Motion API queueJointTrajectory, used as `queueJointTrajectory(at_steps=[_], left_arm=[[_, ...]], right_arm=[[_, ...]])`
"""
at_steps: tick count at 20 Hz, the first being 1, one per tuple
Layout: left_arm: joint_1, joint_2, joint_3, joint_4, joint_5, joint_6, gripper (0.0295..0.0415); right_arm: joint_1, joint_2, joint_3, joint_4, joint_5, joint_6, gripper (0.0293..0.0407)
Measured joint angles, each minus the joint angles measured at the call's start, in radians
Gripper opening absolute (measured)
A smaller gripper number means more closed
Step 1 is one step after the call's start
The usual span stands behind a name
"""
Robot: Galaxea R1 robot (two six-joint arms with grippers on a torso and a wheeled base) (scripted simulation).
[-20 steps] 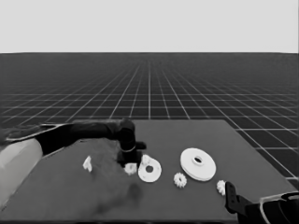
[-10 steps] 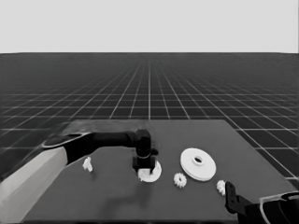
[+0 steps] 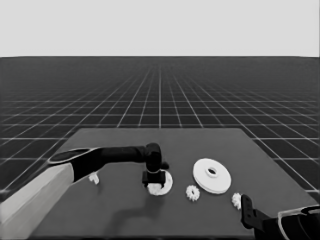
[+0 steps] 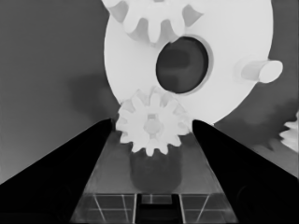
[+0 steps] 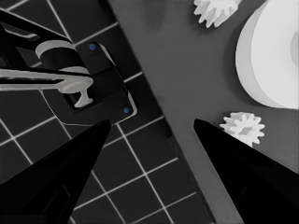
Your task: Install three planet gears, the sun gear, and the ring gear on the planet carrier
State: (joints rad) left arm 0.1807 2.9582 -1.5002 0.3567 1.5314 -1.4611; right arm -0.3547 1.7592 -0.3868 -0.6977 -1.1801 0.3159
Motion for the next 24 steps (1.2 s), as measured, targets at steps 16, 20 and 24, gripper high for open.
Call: queueJointTrajectory(at_steps=[16, 20, 24], left_arm=[[-0.167, -0.019, 0.097, -0.165, 0.033, -0.070, 0.0385], [-0.381, -0.661, 0.718, -0.088, -0.544, 0.913, 0.0410], [-0.506, -1.144, 1.039, -0.052, -0.818, 1.704, 0.0386]], right_arm=[[0.000, 0.000, 0.000, 0.000, 0.000, 0.000, 0.0385], [0.000, 0.000, 0.000, 0.000, 0.000, 0.000, 0.0385], [0.000, 0.000, 0.000, 0.000, 0.000, 0.000, 0.0385]])
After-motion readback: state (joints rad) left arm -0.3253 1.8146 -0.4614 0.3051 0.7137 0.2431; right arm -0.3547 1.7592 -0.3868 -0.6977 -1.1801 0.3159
